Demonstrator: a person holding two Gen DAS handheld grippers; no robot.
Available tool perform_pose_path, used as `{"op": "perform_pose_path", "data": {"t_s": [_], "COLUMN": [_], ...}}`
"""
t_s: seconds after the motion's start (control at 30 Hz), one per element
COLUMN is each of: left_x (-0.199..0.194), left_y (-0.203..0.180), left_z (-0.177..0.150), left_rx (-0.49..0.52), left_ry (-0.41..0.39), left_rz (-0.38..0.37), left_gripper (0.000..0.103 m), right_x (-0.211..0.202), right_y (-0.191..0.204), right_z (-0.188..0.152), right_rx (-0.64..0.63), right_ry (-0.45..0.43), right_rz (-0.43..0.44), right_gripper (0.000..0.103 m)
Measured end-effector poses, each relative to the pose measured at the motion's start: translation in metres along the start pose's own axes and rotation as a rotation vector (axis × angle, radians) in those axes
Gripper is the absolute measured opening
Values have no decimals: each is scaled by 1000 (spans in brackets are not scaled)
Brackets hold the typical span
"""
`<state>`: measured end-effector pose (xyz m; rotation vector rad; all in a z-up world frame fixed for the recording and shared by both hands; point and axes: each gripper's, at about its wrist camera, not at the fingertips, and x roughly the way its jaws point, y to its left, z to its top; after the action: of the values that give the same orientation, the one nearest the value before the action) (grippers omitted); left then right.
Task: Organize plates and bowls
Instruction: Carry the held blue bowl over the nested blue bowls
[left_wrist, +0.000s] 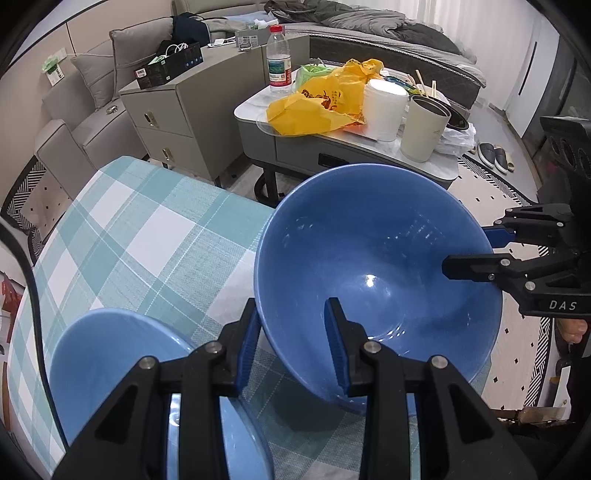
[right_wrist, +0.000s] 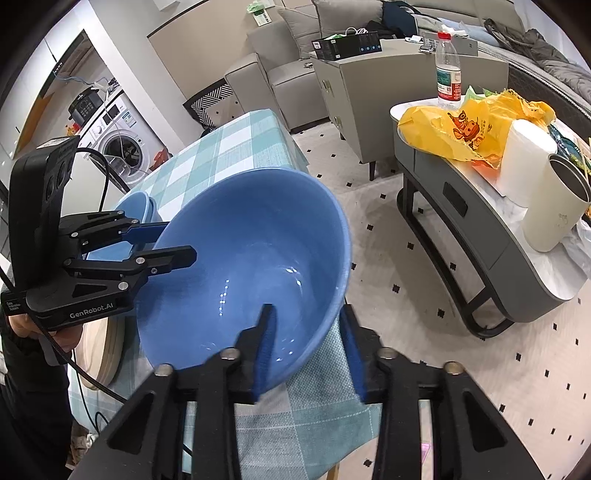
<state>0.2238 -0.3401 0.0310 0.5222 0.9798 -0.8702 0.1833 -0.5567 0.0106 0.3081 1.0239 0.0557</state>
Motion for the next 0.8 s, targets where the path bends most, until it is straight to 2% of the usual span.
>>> {"op": "perform_pose_path", "data": {"t_s": [0.23,0.8], "left_x": [-3,-25], "left_y": [0,4], "left_z": [1,7], "left_rx": [0,-22], "left_ry": [-11,-83], "left_rz": [0,20], "left_gripper": [24,24], "right_x": [-2,-21], "right_y": [-1,11], "right_z": [-1,13], "right_rx": [-5,-36], "right_ry": [-15,-72], "right_rz": [-60,-105], "right_gripper": [22,20]}}
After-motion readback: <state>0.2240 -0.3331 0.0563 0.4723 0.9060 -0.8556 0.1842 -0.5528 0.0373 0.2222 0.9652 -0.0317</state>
